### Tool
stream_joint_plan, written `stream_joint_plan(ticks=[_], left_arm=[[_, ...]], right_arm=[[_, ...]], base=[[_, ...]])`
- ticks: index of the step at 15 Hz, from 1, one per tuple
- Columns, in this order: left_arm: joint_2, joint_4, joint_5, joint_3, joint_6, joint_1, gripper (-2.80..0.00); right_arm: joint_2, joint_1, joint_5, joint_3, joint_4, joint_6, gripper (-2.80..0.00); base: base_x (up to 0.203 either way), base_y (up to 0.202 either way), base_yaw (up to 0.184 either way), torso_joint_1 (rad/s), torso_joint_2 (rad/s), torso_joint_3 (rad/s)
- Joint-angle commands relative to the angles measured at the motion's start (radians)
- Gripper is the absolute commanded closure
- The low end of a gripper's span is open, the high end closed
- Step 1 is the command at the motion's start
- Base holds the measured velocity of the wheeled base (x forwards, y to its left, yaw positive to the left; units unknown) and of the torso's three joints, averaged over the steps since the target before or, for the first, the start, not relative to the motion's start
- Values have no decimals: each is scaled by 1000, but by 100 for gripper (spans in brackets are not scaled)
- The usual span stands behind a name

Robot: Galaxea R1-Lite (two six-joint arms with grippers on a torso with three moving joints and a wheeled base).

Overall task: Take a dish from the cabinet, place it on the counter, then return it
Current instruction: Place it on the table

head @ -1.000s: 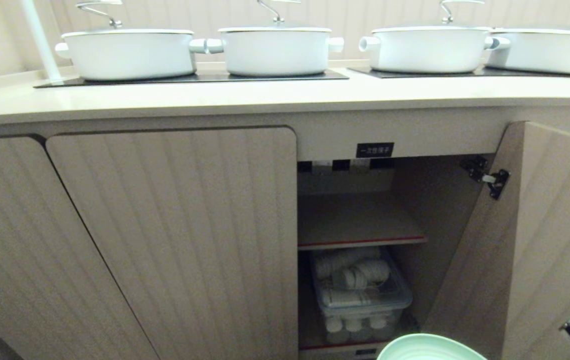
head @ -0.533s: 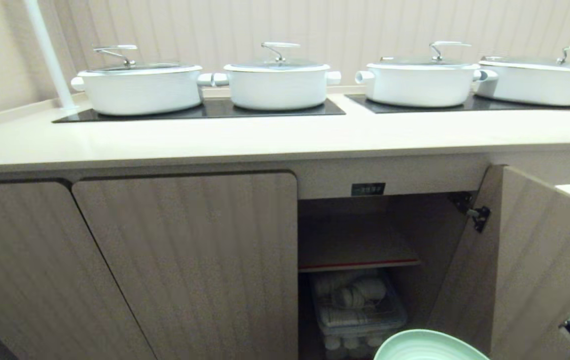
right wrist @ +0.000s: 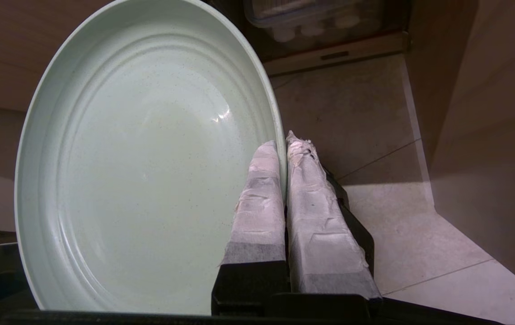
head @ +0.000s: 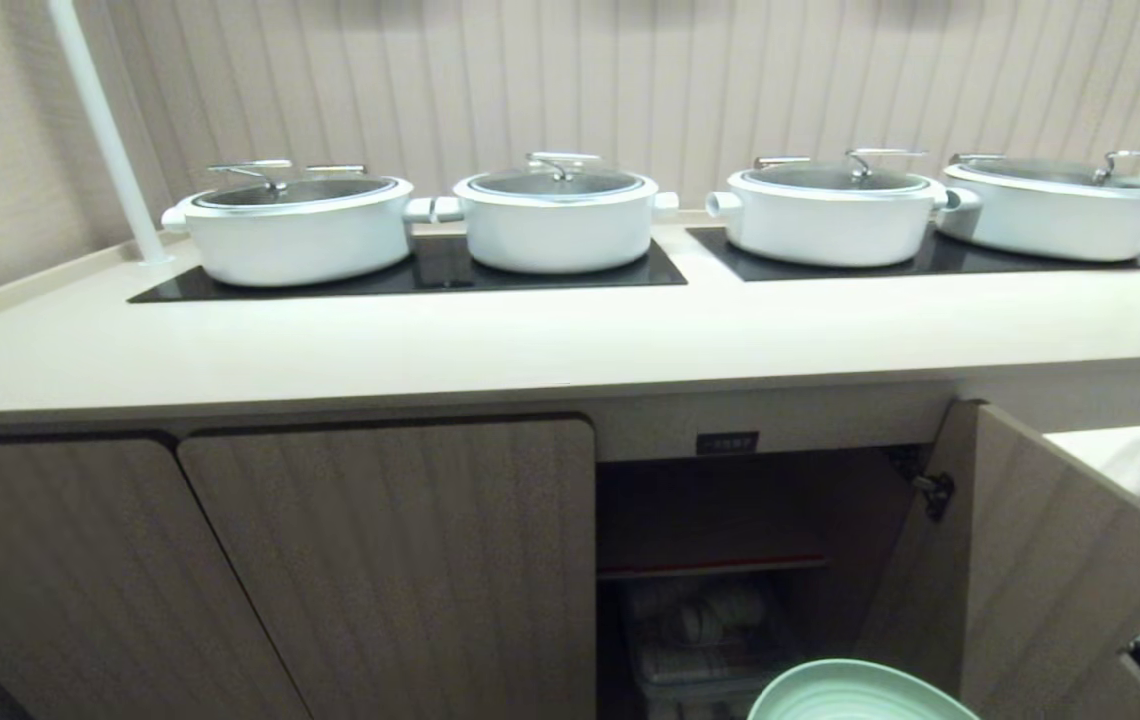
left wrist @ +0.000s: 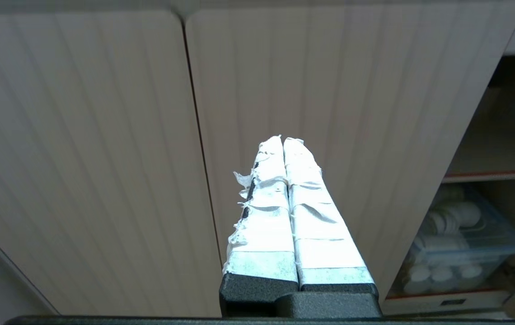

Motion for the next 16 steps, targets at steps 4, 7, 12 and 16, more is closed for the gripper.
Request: stream_joint_plan(ticks=[4, 7, 12, 16], left_arm=[[0, 0, 0, 0, 0, 0, 0], [0, 0, 0, 0, 0, 0, 0], [0, -1, 0, 0, 0, 0, 0], [0, 0, 0, 0, 0, -1, 0]], right_arm=[[6, 2, 1, -1, -3, 3, 0], [8, 2, 1, -1, -4, 3, 0], [8, 3, 1, -2, -3, 3, 0], [11, 3, 1, -2, -5, 3, 0]], base=[[0, 0, 0, 219, -512, -279], [0, 0, 0, 247, -536, -289], [0, 0, 0, 267, -570, -302], [0, 0, 0, 255, -539, -285]])
